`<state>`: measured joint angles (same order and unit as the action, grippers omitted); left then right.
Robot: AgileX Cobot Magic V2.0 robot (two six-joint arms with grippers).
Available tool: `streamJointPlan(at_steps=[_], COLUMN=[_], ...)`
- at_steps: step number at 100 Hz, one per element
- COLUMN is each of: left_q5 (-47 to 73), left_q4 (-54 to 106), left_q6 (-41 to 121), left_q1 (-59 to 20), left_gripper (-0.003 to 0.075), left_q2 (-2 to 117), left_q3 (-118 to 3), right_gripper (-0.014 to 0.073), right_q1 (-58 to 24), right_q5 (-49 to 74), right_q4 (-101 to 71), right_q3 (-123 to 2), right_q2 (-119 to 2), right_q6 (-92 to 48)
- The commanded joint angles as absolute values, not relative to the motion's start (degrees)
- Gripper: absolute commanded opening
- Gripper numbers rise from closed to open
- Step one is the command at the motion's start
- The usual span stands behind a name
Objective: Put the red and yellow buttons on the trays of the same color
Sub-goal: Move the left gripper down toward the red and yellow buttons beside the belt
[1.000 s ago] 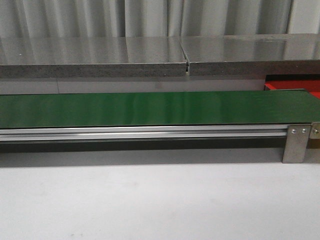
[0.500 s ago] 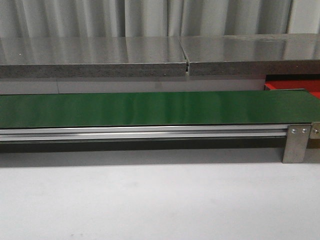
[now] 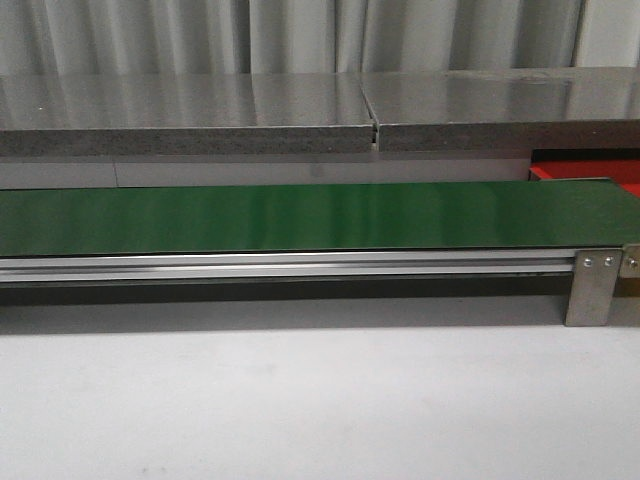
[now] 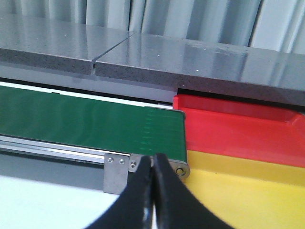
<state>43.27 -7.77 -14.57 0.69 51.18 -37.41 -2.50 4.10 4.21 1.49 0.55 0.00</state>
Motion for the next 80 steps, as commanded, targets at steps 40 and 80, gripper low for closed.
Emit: streamJointPlan(at_steps=[40, 80], left_q5=[40.05, 33.31], left_q4=[-7.56, -4.97], left_q6=[-17.35, -19.29], left_q1=[12.36, 30.36], left_gripper=[0.0621, 0.062], left_q2=[51.09, 59.17], left_q3=[-39.38, -39.38], right_gripper=[-0.006, -0.006], right_q1=[-2.56, -2.56], right_q5=[-0.69, -0.69], right_q4=[4.82, 4.82], right_q3=[0.95, 0.95], right_q2=[1.38, 1.38], right_q6=[-0.43, -0.43])
